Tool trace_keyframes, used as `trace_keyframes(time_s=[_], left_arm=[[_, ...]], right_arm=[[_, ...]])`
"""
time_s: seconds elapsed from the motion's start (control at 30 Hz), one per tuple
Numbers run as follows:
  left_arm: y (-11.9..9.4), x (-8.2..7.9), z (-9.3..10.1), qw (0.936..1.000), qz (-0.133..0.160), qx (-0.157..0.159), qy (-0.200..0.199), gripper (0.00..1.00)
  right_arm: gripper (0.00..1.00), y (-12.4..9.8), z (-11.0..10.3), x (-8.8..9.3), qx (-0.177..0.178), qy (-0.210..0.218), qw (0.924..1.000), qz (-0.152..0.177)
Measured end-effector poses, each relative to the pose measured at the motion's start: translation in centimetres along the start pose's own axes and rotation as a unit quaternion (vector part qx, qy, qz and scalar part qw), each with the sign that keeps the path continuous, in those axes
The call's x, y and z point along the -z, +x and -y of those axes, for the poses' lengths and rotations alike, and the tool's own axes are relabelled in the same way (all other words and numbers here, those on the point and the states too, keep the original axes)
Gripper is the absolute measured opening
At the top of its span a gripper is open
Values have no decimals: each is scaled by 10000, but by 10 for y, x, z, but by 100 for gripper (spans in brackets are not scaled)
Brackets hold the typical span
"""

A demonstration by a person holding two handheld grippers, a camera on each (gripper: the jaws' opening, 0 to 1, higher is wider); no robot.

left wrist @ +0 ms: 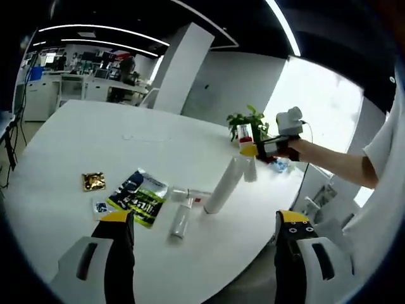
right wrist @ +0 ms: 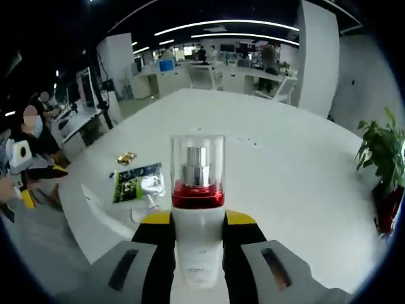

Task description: Arrange the skincare products in the storage area until every visible bottle or jar stands upright without overlapping.

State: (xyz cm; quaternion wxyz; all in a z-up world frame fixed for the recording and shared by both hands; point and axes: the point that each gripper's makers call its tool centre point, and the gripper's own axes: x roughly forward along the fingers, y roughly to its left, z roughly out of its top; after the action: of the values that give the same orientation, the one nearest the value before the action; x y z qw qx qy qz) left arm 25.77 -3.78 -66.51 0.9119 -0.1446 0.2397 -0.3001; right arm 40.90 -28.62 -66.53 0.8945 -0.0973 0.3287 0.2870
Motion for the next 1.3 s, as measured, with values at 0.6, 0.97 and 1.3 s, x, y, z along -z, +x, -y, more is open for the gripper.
trace_keyframes(time_s=[0.6, 0.97, 1.3], left_arm=[[-8, -1, 20, 9999, 5, -42, 129, 86], [-5, -23, 54, 9985, 268, 298, -368, 78], [21, -43, 84, 9976, 436, 349, -421, 76]], right_arm=[[27, -48, -48, 40, 72, 209, 9992, 339], [27, -77, -105, 33, 73, 46, 9972, 743], [27, -65, -164, 9, -321, -477, 9922, 1103]])
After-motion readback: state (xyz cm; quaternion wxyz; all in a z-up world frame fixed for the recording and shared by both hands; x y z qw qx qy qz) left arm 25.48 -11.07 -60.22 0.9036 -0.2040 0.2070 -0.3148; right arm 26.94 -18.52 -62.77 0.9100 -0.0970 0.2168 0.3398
